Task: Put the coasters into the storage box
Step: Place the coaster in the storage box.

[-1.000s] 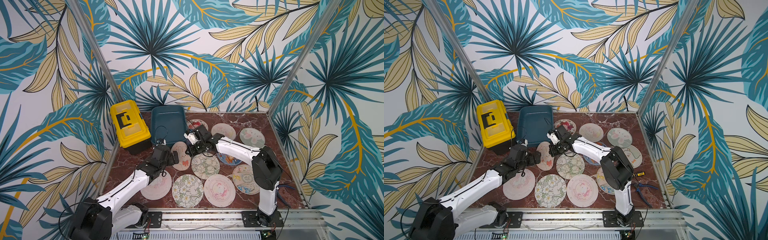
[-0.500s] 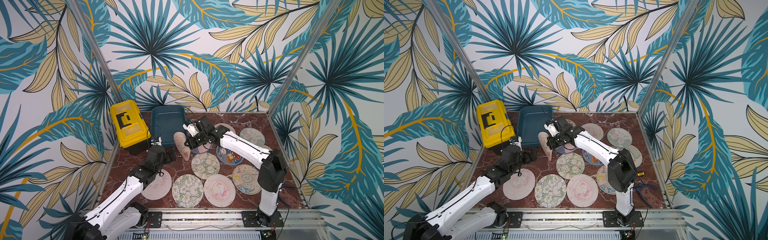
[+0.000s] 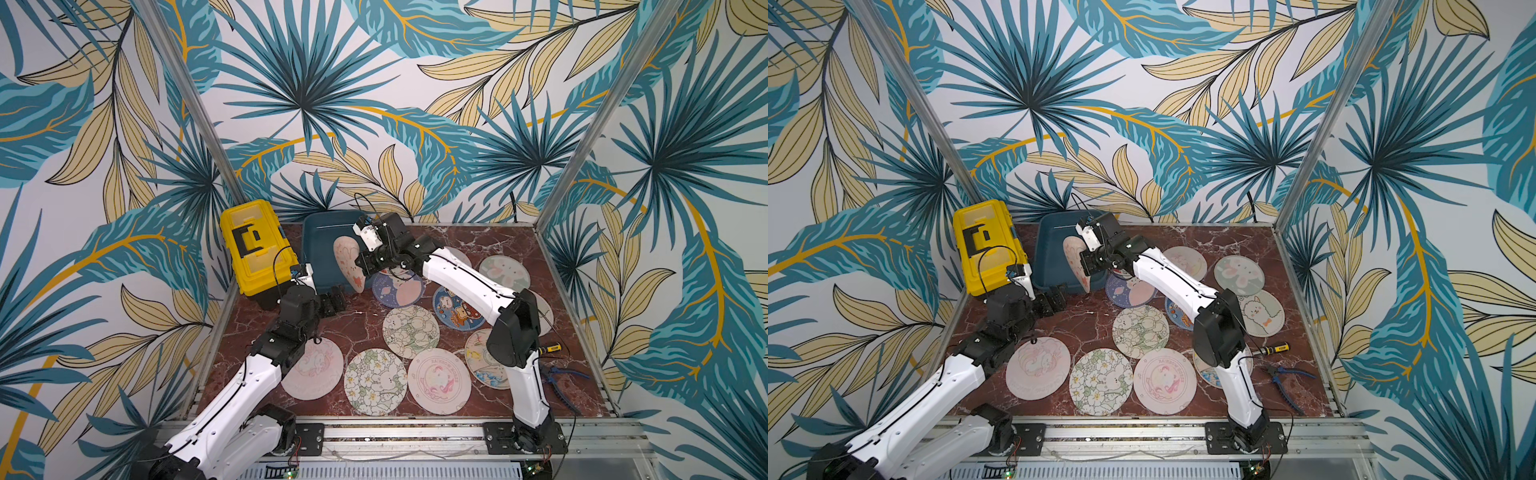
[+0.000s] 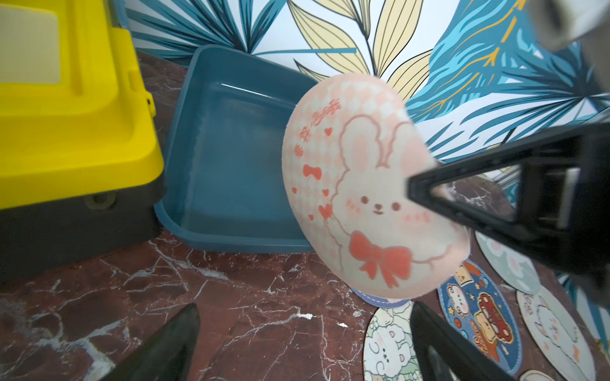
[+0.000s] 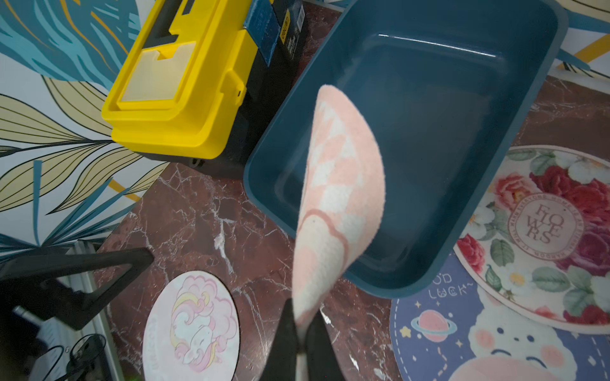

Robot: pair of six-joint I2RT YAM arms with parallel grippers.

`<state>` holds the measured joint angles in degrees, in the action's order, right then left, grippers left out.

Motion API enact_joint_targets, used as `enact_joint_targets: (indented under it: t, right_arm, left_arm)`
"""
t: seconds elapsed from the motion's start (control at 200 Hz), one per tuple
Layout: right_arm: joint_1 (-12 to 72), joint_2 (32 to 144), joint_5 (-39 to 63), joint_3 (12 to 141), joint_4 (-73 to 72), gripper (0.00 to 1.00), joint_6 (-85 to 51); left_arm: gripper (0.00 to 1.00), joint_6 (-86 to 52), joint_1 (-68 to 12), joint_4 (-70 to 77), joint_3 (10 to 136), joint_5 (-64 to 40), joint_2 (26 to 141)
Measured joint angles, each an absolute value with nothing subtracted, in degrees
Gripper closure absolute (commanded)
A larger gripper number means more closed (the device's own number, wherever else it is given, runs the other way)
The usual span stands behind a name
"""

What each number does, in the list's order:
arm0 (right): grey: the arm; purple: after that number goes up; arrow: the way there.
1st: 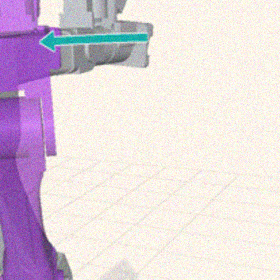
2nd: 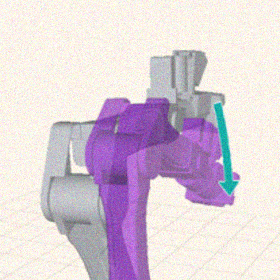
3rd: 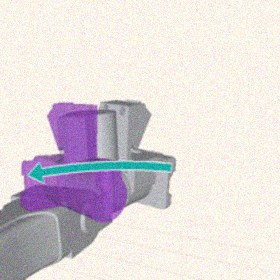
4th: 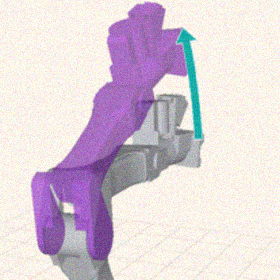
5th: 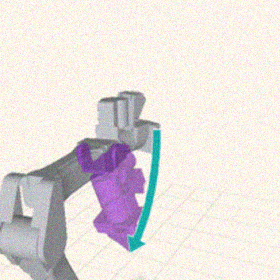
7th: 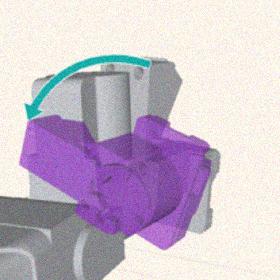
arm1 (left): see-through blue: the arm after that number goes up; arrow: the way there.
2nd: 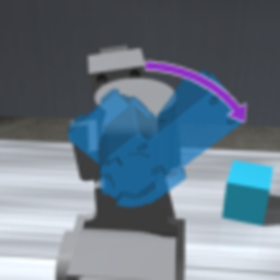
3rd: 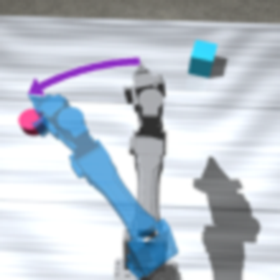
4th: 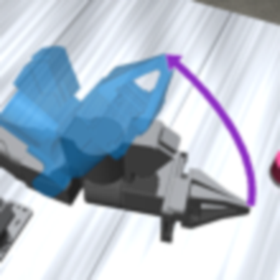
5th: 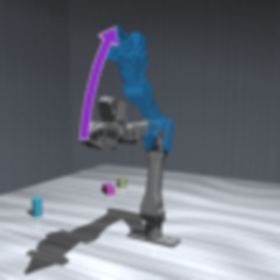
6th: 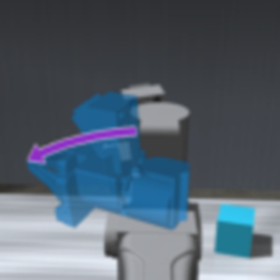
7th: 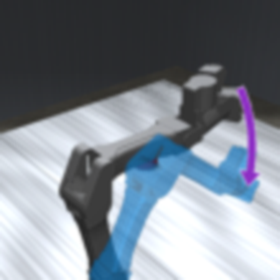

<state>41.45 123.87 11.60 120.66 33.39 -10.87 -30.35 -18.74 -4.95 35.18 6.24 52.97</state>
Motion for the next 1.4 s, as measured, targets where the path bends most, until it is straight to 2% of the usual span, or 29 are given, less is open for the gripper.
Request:
enact_joint_targets:
  t: [0.3,0.646,1.182,1.297,1.357,1.402]
  right_arm:
    - [41.5,134.2,12.8,133.7,32.4,1.0,-11.2]
    - [41.5,142.2,17.3,134.8,23.3,1.0,-15.3]
    - [40.4,146.4,-0.5,135.1,22.2,1.0,-13.8]
    - [39.8,147.1,-2.5,135.1,22.5,0.97,-12.8]
    - [39.5,147.3,-3.3,135.1,22.5,0.88,-12.4]
    - [39.4,147.4,-3.8,135.1,22.5,0.85,-12.1]
  left_arm:
    - [0.01,-30.4,-15.8,-1.7,35.2,-1.5,54.6]
    - [0.01,-30.4,-15.4,-1.0,35.2,-2.9,55.3]
    - [0.01,-30.5,-15.3,-1.0,35.2,-3.7,55.9]
    - [0.0,-30.7,-15.3,-1.0,35.2,-3.7,56.0]
    - [0.0,-30.9,-15.3,-1.0,35.2,-3.7,56.2]
    - [0.0,-31.0,-15.3,-1.0,35.2,-3.7,56.5]
